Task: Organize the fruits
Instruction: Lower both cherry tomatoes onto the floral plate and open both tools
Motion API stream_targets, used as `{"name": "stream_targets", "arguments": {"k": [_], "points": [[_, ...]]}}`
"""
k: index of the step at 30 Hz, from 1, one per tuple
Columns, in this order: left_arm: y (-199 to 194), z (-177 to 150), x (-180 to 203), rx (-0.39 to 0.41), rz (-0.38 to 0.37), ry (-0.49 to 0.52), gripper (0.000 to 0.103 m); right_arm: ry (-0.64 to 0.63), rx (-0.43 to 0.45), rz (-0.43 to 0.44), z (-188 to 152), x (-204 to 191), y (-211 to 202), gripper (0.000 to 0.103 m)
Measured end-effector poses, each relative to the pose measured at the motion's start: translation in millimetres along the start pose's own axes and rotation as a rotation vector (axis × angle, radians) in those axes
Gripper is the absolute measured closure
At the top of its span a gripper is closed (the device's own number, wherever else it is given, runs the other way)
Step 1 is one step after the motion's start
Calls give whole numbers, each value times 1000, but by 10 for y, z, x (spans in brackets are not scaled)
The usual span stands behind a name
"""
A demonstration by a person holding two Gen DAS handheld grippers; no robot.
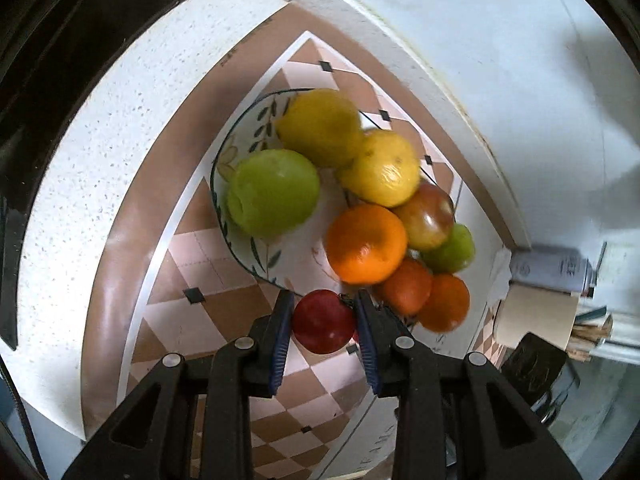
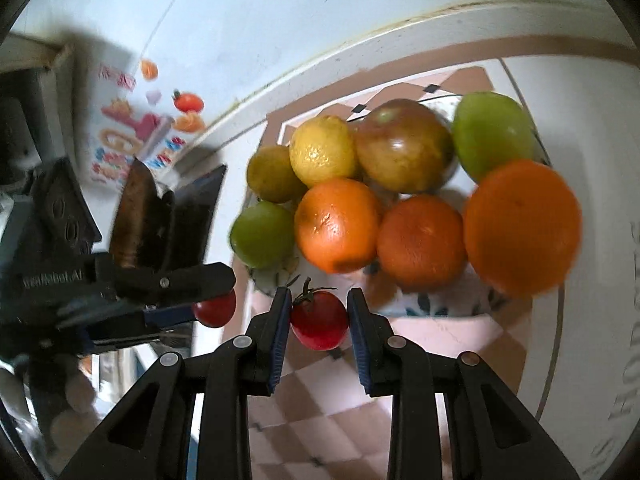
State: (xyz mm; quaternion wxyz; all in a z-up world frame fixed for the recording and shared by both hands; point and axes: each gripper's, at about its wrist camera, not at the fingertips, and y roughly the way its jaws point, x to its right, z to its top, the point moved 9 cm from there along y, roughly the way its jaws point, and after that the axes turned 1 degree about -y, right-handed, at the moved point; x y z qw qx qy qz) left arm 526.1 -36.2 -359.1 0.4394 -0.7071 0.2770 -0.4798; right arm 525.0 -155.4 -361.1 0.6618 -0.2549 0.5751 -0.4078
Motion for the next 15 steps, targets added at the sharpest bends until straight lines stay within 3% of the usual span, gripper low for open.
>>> {"name": "stream_targets", "arguments": {"k": [15], "points": [[267,116,-6,-14,89,12,74,-109,1,-134,69,14,205,71]]}}
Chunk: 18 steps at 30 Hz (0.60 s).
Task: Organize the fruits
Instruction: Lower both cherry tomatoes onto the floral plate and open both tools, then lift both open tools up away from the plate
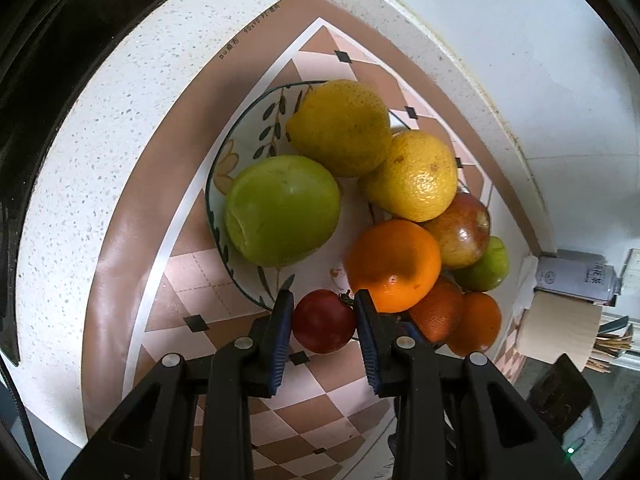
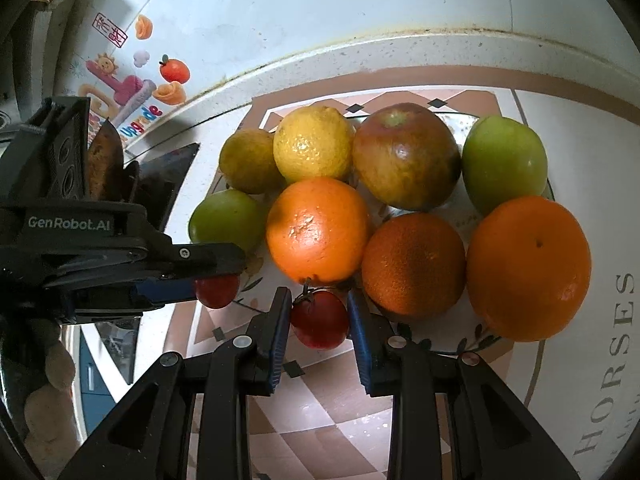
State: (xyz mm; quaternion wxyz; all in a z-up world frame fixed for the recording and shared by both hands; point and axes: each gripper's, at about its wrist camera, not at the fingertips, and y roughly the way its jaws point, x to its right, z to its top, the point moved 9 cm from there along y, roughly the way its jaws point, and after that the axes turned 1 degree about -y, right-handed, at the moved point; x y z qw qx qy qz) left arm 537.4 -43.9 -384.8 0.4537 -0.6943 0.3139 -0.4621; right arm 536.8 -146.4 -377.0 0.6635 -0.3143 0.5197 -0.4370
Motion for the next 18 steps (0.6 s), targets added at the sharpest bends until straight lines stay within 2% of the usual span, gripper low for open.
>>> {"name": "stream_targets", "arguments": {"k": [4,8,9,10,11,12,15,16,18], "points": [[23,9,-11,-15,30,-6,71,11,-11,-11,4,-9,-21,69],[-29,22,15,3,59,23,66,30,-5,0,1,-61,-142,49],[-68,16,10,17,76,39,61,36,5,-8,1,-57,-222,46],[-98,12,3,28,93,52,57,41,14,-19,10,-43,-283,38],[-154,4,-8,53,128,78,49,46,22,-33,17,-21,-349,29],[-199,-6,-18,73,155,100,37,52,30,-55,25,16,-427,25],[-346,-72,-56,152,272,185,19,46,41,-160,29,181,-637,14],[-372,-95,-68,167,299,206,16,42,37,-197,29,242,-681,9],[-424,-142,-99,197,359,243,7,38,34,-267,21,380,-767,8]]}}
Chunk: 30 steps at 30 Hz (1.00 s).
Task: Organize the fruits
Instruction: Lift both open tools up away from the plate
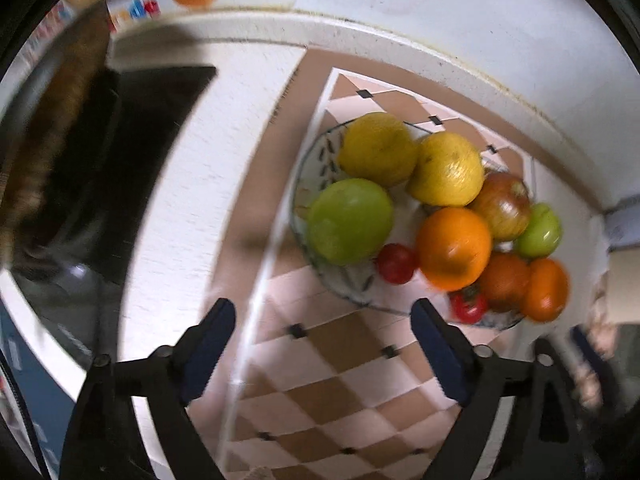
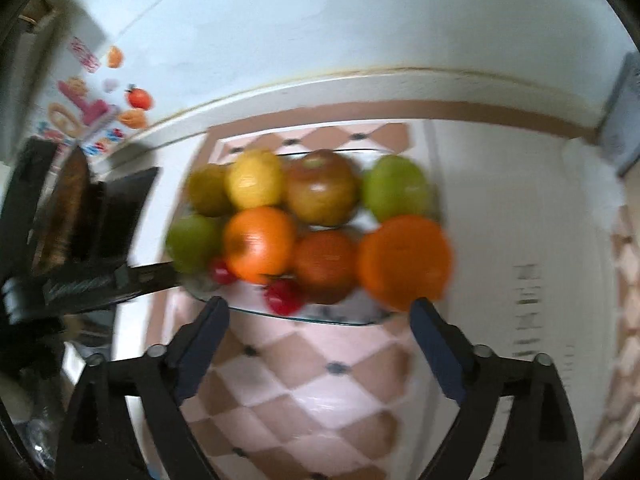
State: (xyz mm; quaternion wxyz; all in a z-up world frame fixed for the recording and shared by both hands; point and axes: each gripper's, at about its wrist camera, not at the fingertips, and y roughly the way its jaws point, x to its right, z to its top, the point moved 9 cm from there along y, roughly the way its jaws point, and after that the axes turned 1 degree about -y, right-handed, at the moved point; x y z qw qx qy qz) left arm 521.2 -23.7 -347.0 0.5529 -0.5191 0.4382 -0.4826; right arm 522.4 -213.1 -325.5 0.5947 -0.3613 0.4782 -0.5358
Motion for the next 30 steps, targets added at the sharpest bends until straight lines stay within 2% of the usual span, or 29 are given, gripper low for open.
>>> {"name": "stream_targets", "arguments": {"k": [6,12,17,23,30], "points": [[-202,-55,-15,99,82,54,6,7,7,-76,13,243,-103,4],[-534,-113,14,183,96,79,5,-23,49,-91,15,213,-327,4],[-870,-241,21,246,81,91,5,-33,100,-94,-48,150,-671,4],[-1378,-540,-25,343,53,119,5,-32,181,-105,-255,17,-1302,4],[-2075,-1071,-149,461,7,169,5,-19,300,-112,-747,-255,-2229,3]]}}
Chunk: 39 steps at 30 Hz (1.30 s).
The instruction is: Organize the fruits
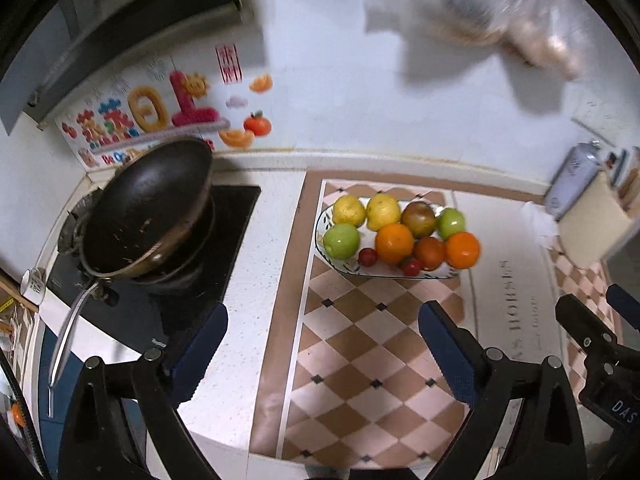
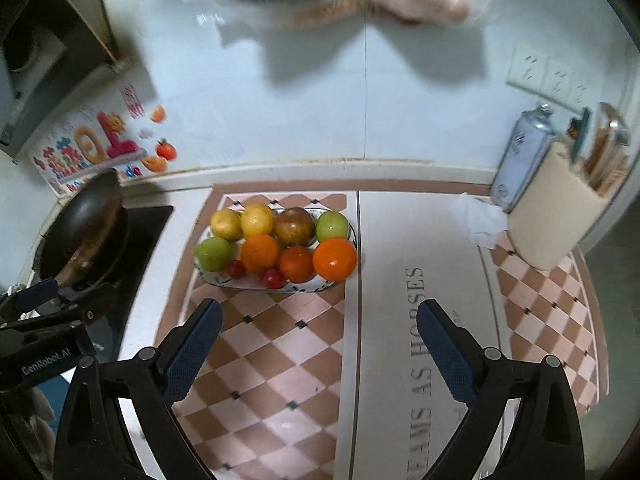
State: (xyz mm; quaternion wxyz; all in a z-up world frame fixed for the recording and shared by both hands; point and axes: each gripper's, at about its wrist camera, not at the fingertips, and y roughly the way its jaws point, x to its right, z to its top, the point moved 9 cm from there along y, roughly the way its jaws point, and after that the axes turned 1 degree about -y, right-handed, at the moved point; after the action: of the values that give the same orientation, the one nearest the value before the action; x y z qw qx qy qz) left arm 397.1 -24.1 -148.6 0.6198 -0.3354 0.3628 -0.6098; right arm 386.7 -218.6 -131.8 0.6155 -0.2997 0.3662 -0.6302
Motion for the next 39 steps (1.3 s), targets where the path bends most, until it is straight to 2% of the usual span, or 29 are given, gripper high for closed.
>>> {"name": "stream_targets", "arguments": {"k": [7,11,18,28,39], "points": [[-829,-276,-79,88,-57,25,5,10,95,-17,-354,-159,-1045,2],[-1186,-461,-133,121,-62,23,5,23,142,-23,-601,-183,-1615,2],[-1662,-763,-165,160,-50,5,5,8,176,-13,-948,-135,-2263,1],[-2018,-990,-83,197,-14,19,5,-9,197,28,-1109,-56,-2620,1],[-2040,-1002,-55,199,-15,-3,5,-16,176,41,-1074,1,-2570,1]]}}
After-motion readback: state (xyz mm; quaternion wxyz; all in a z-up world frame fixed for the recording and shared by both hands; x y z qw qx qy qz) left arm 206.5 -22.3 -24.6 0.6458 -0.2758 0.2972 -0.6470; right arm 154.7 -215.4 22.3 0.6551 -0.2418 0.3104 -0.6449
